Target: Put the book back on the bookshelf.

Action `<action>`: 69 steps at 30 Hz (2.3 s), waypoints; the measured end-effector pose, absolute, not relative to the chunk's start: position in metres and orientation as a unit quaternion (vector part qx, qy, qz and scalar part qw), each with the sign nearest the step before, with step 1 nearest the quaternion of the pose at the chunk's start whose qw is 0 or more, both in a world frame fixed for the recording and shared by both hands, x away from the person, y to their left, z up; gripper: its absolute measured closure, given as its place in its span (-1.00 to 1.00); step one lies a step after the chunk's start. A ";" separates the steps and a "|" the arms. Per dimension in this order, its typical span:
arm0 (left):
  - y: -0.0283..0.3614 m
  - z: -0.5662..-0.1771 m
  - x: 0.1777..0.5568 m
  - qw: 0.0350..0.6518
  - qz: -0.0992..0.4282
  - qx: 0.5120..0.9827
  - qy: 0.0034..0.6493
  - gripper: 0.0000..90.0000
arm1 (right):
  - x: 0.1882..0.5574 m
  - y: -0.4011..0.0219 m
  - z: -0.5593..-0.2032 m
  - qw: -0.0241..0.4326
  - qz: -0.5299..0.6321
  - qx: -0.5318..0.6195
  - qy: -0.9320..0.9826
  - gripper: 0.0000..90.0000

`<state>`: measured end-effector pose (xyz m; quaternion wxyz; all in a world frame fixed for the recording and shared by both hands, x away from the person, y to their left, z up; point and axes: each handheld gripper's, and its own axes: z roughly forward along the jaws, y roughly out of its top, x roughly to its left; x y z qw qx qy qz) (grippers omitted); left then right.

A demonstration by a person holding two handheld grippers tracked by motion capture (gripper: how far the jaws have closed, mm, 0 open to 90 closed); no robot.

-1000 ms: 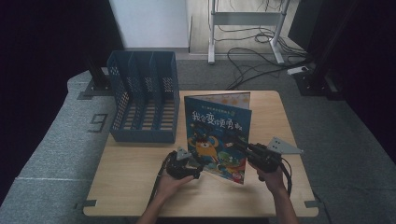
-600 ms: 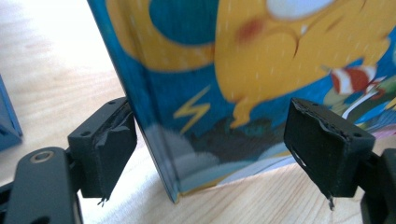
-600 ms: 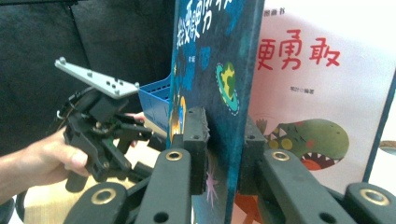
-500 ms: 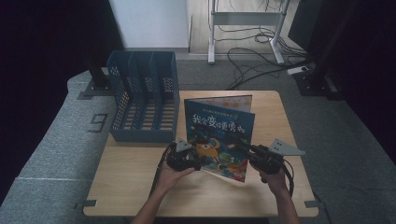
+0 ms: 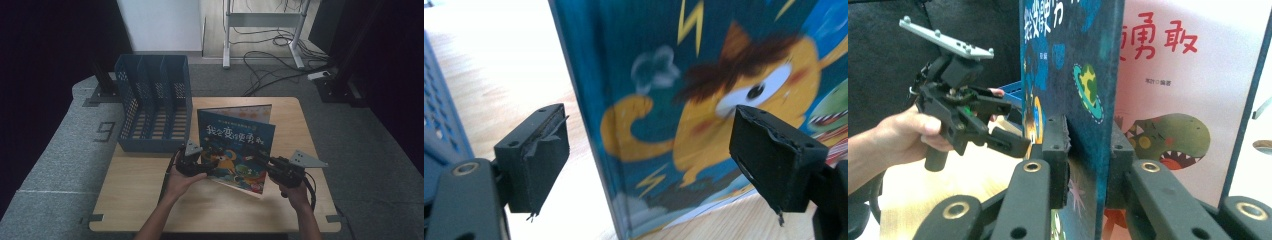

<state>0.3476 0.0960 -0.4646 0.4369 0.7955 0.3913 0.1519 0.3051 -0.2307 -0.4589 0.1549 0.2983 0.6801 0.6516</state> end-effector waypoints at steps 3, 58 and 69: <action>0.094 -0.459 0.350 0.440 0.151 0.799 0.380 -0.64 | 0.306 -0.232 -0.460 0.153 0.651 0.301 0.680 0.68; 0.087 -0.432 0.332 0.489 0.161 0.801 0.307 -0.44 | 0.318 -0.246 -0.479 0.157 0.609 0.342 0.699 0.28; 0.085 -0.428 0.324 0.512 0.175 0.791 0.286 -0.26 | 0.320 -0.249 -0.482 0.163 0.604 0.354 0.695 0.20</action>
